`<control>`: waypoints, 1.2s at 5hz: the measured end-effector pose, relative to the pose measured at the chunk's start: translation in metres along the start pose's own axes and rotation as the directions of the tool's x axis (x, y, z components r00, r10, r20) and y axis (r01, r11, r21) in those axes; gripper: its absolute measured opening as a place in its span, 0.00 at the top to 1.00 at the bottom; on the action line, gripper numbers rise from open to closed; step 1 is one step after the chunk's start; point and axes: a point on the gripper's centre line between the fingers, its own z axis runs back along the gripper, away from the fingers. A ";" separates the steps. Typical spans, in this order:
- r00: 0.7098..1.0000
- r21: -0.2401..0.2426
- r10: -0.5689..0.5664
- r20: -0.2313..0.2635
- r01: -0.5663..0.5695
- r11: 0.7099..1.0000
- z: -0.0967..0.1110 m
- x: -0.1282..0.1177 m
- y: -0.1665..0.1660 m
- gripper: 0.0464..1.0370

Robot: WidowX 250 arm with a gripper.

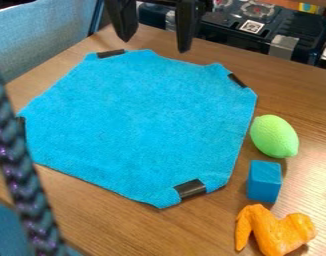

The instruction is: Fold the cloth from bottom right to top left

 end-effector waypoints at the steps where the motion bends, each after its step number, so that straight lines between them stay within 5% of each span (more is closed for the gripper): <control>1: 1.000 0.003 -0.006 -0.015 0.006 1.000 -0.005 -0.001 -0.001 0.04; 4: 0.969 0.060 -0.230 -0.085 0.236 0.970 -0.063 -0.035 0.004 0.04; 6: 0.942 0.102 -0.325 -0.087 0.333 0.938 -0.078 -0.063 -0.010 0.04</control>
